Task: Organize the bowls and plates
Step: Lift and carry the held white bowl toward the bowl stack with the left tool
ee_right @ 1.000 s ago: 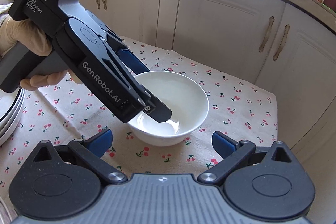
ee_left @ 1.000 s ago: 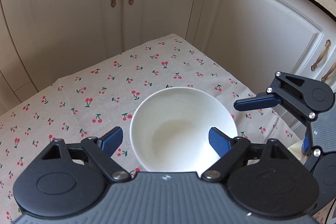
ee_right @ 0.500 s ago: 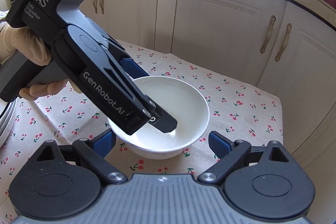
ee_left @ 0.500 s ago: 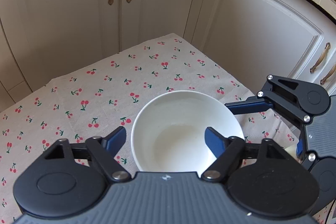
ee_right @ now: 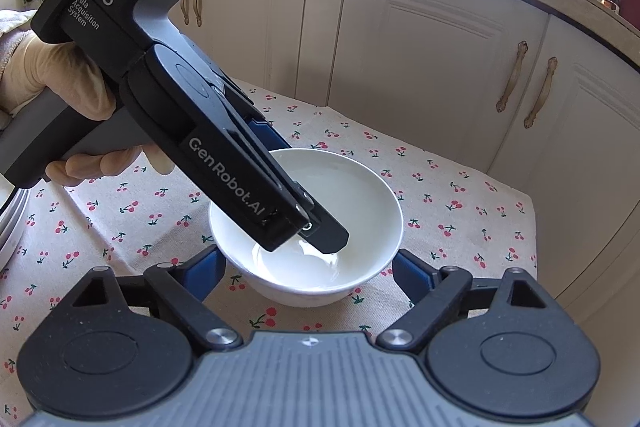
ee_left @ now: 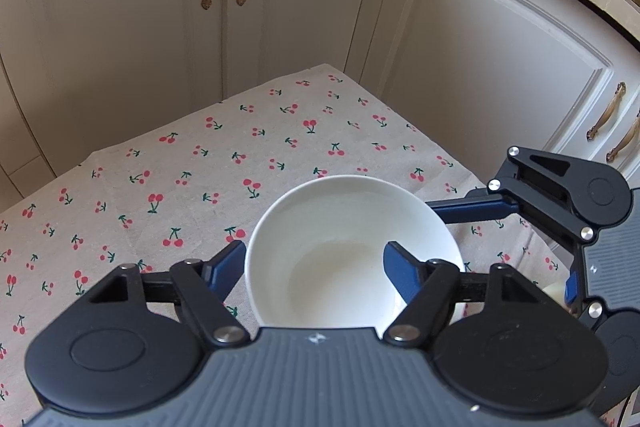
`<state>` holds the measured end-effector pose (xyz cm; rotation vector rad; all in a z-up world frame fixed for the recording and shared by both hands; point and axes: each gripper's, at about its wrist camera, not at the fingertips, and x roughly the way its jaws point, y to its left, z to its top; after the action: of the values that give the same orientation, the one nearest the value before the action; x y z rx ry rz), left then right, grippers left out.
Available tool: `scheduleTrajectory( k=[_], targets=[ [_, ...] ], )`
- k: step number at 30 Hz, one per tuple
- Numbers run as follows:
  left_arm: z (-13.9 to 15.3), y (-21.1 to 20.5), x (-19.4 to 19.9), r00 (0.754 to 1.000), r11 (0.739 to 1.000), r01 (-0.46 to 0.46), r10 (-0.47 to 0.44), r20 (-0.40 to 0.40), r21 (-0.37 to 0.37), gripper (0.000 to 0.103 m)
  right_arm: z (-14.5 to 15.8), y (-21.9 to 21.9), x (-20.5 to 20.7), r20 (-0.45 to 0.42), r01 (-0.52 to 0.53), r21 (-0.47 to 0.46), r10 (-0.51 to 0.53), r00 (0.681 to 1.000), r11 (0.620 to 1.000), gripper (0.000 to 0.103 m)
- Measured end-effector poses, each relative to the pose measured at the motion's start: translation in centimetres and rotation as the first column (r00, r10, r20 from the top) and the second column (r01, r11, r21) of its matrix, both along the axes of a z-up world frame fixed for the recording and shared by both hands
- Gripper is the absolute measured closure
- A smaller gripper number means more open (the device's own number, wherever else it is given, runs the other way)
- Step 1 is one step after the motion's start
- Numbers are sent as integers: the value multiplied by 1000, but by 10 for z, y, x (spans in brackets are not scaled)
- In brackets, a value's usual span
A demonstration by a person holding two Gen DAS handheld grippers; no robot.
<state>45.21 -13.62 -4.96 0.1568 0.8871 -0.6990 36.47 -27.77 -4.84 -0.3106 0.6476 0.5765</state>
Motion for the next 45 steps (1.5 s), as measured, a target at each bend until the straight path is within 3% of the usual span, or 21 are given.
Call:
scheduleTrajectory(
  k=[29,45],
  targets=[
    [5,5,-4,1000,999,19,-20,-18,-27,29,5,5,-3,-23,11,3,-11,1000,1000,9],
    [50,10,-60,999,998,47,-47,14,-40,29,45,4,-59,-21,31,-10,-31,999,999,9]
  ],
)
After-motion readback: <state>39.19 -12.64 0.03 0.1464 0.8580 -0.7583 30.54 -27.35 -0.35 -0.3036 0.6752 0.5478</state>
